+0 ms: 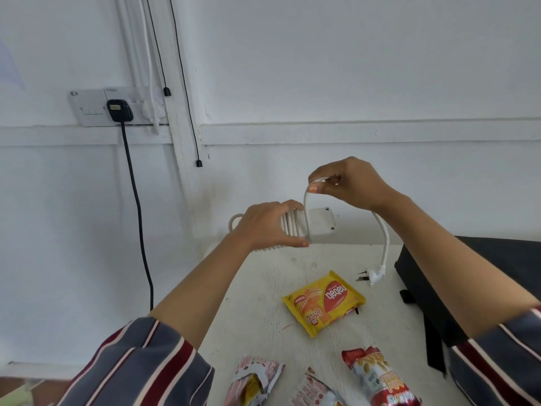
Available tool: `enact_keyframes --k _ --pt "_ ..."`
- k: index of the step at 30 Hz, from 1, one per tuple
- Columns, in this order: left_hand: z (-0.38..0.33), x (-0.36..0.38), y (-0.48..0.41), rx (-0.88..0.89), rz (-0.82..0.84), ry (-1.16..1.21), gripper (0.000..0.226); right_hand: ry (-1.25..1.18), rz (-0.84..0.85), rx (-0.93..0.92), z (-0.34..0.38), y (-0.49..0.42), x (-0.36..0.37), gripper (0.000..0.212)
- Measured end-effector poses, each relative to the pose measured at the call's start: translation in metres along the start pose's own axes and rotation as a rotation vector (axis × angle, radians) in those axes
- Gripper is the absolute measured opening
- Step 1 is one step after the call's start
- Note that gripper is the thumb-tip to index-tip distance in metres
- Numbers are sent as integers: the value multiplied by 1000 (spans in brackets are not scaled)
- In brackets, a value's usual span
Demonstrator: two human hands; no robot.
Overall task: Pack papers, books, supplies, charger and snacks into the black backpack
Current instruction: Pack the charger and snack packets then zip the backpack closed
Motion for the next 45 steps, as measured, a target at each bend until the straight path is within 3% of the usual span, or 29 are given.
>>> enact_keyframes --k 6,14,16,19,21,23,25,27,30,32,43,45 --pt "-17 0 2 -19 -49 97 72 112 -77 12 4 -15 10 32" --pt "-17 -6 12 -81 -161 145 74 59 -103 221 -21 -27 23 31" --pt "-13 -7 13 -112 -151 161 83 -55 -24 313 -31 -30 27 27" --pt "-13 -11 17 -88 -165 196 90 -410 62 376 -42 -28 39 25" --pt "-12 -13 18 -54 -178 199 83 -577 111 348 -42 -23 50 16" --pt "-9 -14 19 -49 -211 232 74 -716 158 433 -42 -17 62 23" --pt "-6 -14 19 -77 -233 270 72 -725 208 527 -39 -11 71 23" --pt "-4 -18 18 -112 -253 289 74 -620 261 465 -42 -9 80 39" --pt "1 -32 16 -165 -327 351 74 -502 405 478 -38 3 80 21" --pt "4 -39 14 -180 -354 374 75 -566 458 508 -42 17 77 29" --pt "0 -36 13 -266 -452 524 69 -806 293 545 -64 36 35 9" --pt "-2 -35 11 -319 -454 474 72 -675 222 470 -61 32 31 11"
Point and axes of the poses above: each hand's wrist, its own y-axis away from the middle knuckle, its own x-axis out of the palm, z = x × y, the point moved 1 cm from there along -y, towards the middle knuckle, and after that the axes turned 2 degrees about -y, right-handed, at the moved point
